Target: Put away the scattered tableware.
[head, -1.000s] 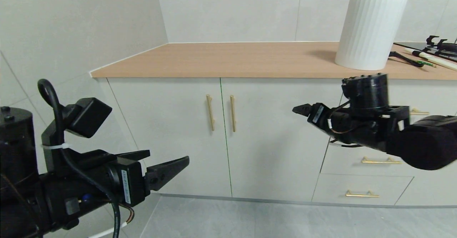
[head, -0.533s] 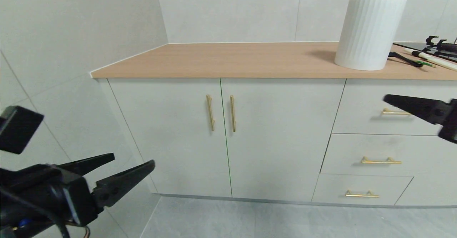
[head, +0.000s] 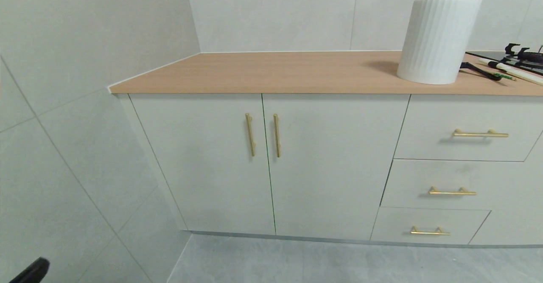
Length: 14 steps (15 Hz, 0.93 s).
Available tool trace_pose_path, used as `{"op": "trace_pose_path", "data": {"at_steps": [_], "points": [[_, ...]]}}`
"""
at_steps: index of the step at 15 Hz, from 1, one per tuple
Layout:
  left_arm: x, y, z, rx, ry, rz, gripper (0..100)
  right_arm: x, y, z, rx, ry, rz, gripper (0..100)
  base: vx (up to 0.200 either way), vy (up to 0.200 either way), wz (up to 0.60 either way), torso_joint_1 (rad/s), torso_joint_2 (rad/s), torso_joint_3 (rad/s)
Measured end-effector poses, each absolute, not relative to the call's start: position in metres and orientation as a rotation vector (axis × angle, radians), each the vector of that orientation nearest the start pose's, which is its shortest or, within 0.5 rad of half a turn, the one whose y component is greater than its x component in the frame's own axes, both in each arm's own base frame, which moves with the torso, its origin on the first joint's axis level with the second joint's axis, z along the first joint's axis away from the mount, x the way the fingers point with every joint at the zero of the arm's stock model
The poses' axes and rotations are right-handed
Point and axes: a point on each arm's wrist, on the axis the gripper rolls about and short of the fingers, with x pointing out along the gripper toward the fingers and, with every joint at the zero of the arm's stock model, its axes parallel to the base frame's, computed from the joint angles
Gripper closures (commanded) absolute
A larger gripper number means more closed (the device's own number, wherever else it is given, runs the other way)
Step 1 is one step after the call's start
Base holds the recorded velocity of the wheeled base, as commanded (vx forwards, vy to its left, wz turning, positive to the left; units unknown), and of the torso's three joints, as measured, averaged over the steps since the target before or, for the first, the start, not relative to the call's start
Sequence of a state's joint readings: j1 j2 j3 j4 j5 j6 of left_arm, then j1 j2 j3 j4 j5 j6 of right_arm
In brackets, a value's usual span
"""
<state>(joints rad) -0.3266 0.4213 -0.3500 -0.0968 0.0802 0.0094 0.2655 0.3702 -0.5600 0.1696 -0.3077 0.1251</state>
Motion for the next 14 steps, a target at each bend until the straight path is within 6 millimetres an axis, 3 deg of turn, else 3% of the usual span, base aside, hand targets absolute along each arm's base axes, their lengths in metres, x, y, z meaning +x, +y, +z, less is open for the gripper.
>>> {"op": "trace_pose_path", "data": {"at_steps": [3,7,11,14], "points": [[-0.022,0.007,0.172,0.027,-0.1,-0.147,0,-0.047,-0.016,0.186,0.05,-0.073,-0.203,0,0.0,0.0,0.0,0.0,0.0,0.0],[-0.034,0.005,0.15,0.034,-0.144,-0.018,0,-0.055,-0.011,0.161,0.032,-0.083,-0.34,0,0.0,0.0,0.0,0.0,0.0,0.0],[-0.032,0.001,0.12,0.058,-0.142,0.063,0,-0.046,-0.007,0.128,0.03,-0.076,-0.365,0,0.0,0.0,0.0,0.0,0.0,0.0],[-0.024,0.001,0.091,0.054,-0.086,0.05,0,-0.027,-0.004,0.095,0.036,-0.09,-0.186,0,0.0,0.0,0.0,0.0,0.0,0.0]]}}
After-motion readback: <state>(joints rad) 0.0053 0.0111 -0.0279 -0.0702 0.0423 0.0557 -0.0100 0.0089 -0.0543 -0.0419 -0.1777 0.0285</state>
